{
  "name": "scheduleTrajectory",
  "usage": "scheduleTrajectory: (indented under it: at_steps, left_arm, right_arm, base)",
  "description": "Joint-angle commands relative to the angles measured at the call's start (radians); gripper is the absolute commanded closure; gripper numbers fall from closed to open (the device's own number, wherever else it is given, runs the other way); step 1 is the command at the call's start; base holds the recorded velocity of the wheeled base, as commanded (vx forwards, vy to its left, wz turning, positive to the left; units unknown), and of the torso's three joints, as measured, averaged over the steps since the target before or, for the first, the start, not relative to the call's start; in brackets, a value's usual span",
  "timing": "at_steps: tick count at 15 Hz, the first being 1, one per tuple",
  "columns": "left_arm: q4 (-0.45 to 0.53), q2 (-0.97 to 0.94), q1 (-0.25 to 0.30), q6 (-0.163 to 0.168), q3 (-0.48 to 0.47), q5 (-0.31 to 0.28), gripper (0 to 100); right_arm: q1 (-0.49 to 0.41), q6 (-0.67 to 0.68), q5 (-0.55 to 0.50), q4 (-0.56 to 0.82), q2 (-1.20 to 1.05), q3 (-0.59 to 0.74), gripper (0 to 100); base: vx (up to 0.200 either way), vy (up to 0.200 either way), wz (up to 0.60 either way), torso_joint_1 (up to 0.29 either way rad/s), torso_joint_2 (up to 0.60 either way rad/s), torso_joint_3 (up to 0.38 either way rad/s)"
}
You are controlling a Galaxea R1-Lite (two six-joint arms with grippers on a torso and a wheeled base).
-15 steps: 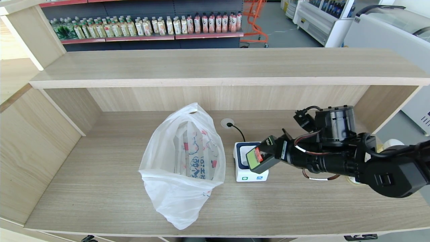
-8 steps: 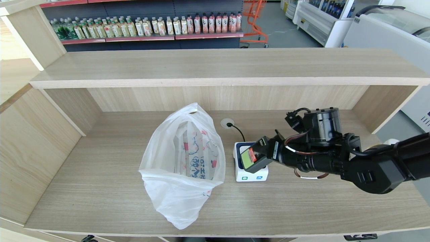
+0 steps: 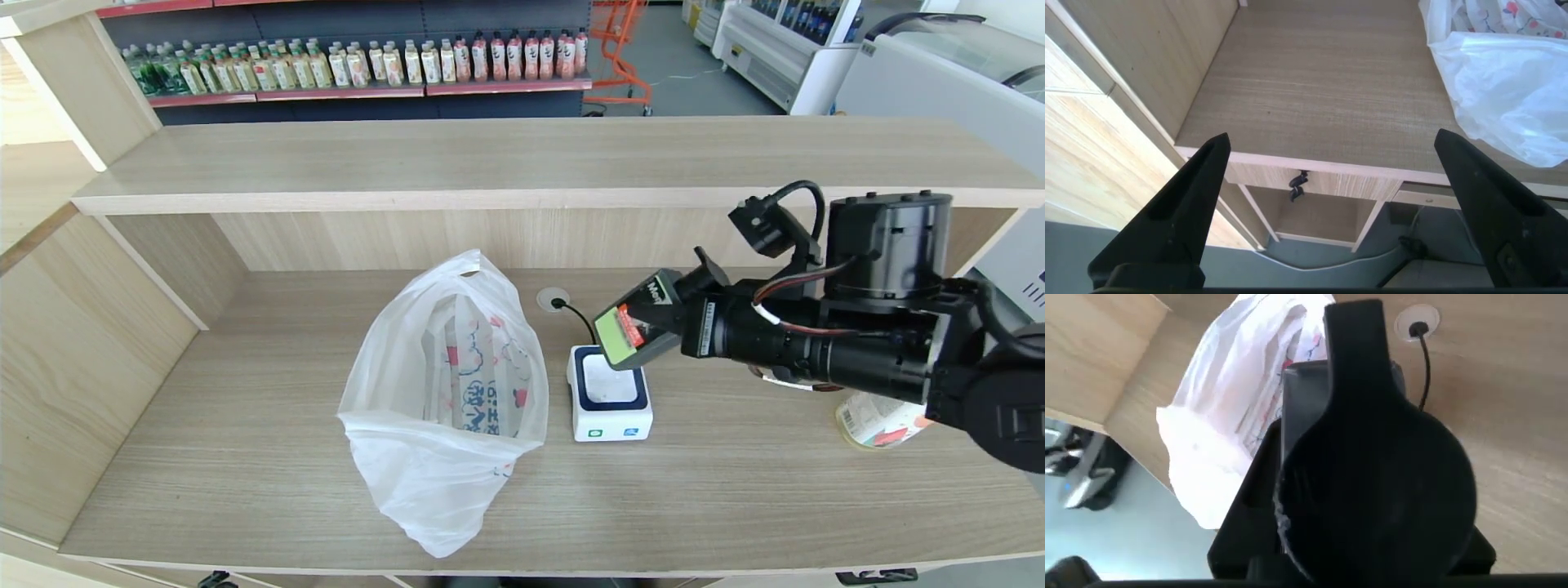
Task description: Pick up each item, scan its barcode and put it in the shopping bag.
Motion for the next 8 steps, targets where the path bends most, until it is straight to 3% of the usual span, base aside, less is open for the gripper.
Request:
scheduleTrajectory:
  at_steps: [1,3,8]
  left_arm:
    - [0.000,0.000,0.000,0.000,0.000,0.001,0]
    - [0.000,0.000,0.000,0.000,0.000,0.000,0]
    - [0.000,0.000,0.000,0.000,0.000,0.000,0]
  right_arm:
    - [0.013,-0.244,-0.002,-0.008,-0.187,0.106,100]
    - [0.015,-0.363,-0.003,-0.008,-0.245,0.190,100]
    - [0.044,-0.364,-0.101,0.000,-0.297,0.215,100]
  base:
    - [0.000,0.000,0.00,0.000,0.00,0.000]
    - [0.000,0.000,0.00,0.000,0.00,0.000]
    - [0.000,0.000,0.00,0.000,0.00,0.000]
